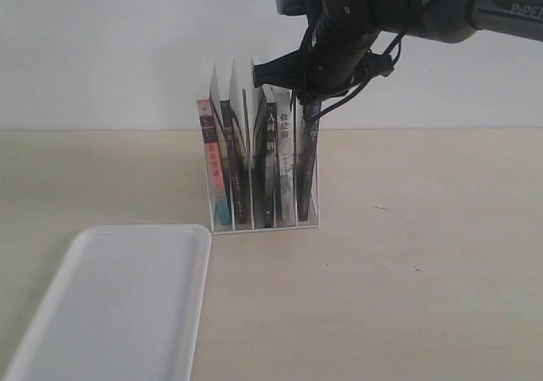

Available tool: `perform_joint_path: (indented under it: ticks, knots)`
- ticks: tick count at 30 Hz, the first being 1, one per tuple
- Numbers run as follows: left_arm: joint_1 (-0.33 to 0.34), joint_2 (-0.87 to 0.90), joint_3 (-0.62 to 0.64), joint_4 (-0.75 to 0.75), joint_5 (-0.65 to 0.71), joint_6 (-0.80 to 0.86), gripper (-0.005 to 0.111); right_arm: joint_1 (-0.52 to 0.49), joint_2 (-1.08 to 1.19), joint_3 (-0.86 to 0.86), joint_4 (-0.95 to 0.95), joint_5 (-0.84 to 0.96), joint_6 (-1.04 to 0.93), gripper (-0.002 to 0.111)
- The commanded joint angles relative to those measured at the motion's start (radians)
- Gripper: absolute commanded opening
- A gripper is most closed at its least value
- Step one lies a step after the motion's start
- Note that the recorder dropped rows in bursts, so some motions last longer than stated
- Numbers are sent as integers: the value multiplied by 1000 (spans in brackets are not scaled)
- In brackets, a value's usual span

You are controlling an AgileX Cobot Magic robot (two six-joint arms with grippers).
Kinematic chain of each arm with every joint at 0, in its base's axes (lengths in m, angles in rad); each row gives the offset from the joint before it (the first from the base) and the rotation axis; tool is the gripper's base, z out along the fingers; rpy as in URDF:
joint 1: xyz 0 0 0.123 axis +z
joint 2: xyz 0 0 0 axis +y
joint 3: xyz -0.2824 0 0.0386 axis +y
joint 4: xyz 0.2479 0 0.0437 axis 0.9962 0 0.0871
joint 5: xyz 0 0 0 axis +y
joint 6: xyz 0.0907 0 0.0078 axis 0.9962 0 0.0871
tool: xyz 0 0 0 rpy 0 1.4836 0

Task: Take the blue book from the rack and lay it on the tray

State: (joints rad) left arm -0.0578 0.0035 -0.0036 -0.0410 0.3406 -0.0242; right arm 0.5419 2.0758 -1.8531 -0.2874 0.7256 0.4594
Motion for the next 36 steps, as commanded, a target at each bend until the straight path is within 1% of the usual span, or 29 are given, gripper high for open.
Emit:
perform_joint_path:
  ticks: [1,8,18,23,30,36]
  knots:
    - [4,-4,4,1,-4,-9,6,-3,-3,-1,7,3,-18,0]
    - [4,-4,4,1,-4,-9,6,-3,-23,-12,11,5,-20,0]
    - [4,-4,4,1,-4,-9,6,-3,-169,-14,-6,2,-26,0]
    - [4,-4,4,1,-4,-9,6,1,-230,-12,-13,33,-50,0]
    - [4,-4,4,1,-4,-9,6,48,-317,-12,-74,106,-76,0]
    - [4,-4,4,1,-4,-9,6,87,-439,20,-148,154,-76,0]
